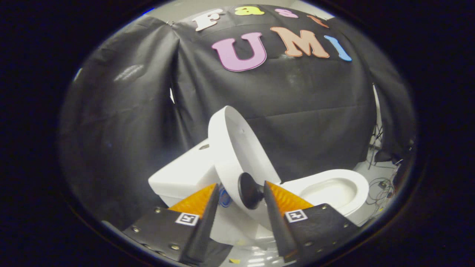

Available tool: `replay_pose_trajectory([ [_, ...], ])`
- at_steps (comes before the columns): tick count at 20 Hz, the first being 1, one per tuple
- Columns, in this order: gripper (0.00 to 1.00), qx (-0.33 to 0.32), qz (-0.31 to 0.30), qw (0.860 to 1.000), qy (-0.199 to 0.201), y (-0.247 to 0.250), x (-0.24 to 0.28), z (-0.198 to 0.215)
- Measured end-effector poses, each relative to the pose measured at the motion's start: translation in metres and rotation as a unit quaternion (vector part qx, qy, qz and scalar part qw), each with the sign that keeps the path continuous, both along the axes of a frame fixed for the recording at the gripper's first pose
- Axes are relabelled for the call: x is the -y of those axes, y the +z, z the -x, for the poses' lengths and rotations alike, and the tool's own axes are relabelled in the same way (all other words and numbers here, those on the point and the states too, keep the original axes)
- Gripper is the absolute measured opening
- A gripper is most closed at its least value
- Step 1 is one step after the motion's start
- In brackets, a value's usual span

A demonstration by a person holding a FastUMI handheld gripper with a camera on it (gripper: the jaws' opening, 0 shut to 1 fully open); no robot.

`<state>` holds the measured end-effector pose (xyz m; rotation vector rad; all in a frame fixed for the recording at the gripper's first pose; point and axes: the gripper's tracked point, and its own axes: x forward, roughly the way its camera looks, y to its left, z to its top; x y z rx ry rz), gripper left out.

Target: Open the toilet lid.

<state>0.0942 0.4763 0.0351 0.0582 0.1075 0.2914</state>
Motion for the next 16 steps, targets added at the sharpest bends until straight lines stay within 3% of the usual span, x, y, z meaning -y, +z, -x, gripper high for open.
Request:
replay_pose_trajectory([
  [1,0.75,-0.001,0.006,1.000,0.006,-0.001,-0.002,0.000],
  [3,0.79,-0.006,0.026,1.000,0.016,-0.001,-0.004,0.001],
  [6,0.97,-0.003,0.044,0.998,0.051,0.009,-0.008,0.008],
  [9,0.99,0.005,0.063,0.996,0.064,0.018,-0.001,0.009],
  [12,0.99,0.006,0.041,0.995,0.089,0.025,-0.004,0.010],
  [16,0.99,0.011,0.074,0.993,0.090,0.029,0.015,0.010],
])
